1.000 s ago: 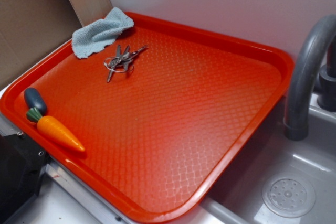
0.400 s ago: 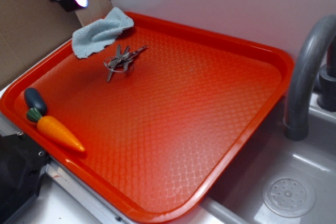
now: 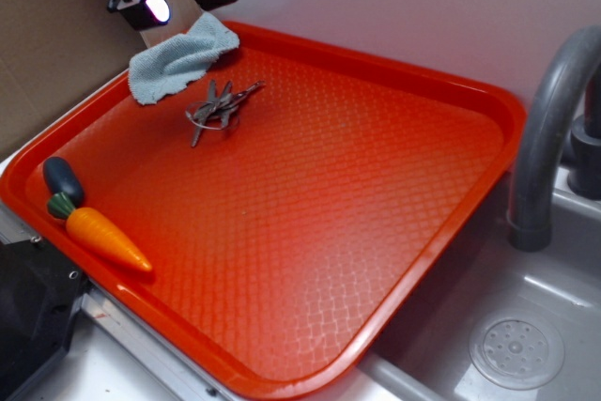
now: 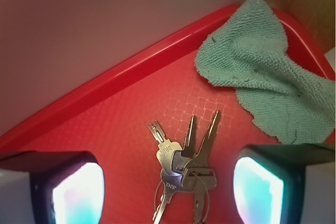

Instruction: Grab the blue cloth.

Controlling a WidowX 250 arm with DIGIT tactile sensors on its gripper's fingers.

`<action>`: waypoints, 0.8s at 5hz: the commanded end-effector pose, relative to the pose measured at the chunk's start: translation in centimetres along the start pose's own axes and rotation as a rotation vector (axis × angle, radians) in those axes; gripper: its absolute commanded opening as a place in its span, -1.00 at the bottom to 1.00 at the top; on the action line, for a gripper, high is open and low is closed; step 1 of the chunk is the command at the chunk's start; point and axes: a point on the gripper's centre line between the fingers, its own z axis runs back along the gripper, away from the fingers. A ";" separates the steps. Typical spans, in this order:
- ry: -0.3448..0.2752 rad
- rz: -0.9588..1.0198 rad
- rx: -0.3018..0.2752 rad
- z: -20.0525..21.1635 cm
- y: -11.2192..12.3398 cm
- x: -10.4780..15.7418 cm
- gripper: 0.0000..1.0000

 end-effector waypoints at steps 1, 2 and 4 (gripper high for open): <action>-0.127 0.032 0.067 -2.2 3.0 3.2 1.00; -0.170 0.024 0.133 -4.6 5.0 4.0 1.00; -0.272 -0.025 0.255 -6.1 7.6 4.6 1.00</action>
